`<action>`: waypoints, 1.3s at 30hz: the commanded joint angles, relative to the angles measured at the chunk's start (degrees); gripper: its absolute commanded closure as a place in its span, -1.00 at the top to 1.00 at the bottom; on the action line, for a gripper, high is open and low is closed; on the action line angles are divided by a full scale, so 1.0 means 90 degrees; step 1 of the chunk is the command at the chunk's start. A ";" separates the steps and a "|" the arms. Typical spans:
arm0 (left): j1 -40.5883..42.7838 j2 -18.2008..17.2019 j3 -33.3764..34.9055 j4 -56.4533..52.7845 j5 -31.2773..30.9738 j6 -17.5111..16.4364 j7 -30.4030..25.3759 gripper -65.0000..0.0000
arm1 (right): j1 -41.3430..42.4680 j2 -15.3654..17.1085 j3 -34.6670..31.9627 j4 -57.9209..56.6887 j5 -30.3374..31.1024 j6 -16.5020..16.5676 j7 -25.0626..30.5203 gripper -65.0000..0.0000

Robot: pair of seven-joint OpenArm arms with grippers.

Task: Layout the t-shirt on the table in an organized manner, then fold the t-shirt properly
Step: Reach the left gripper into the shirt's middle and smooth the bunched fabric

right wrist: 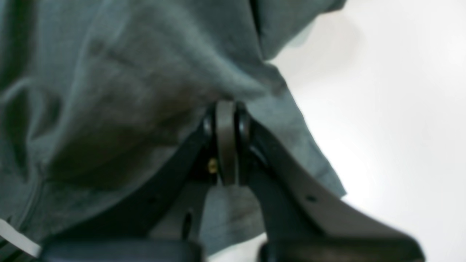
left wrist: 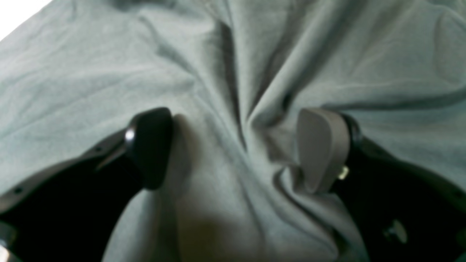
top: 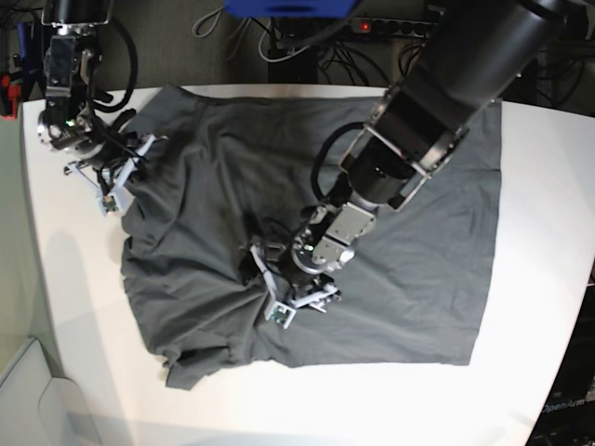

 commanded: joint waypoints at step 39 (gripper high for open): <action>-0.0049 -0.0208 -0.0004 0.0021 0.0024 0.0042 0.0355 0.60 | -0.2271 -0.0901 0.1418 0.2481 -0.0326 0.0010 -0.1173 -1.00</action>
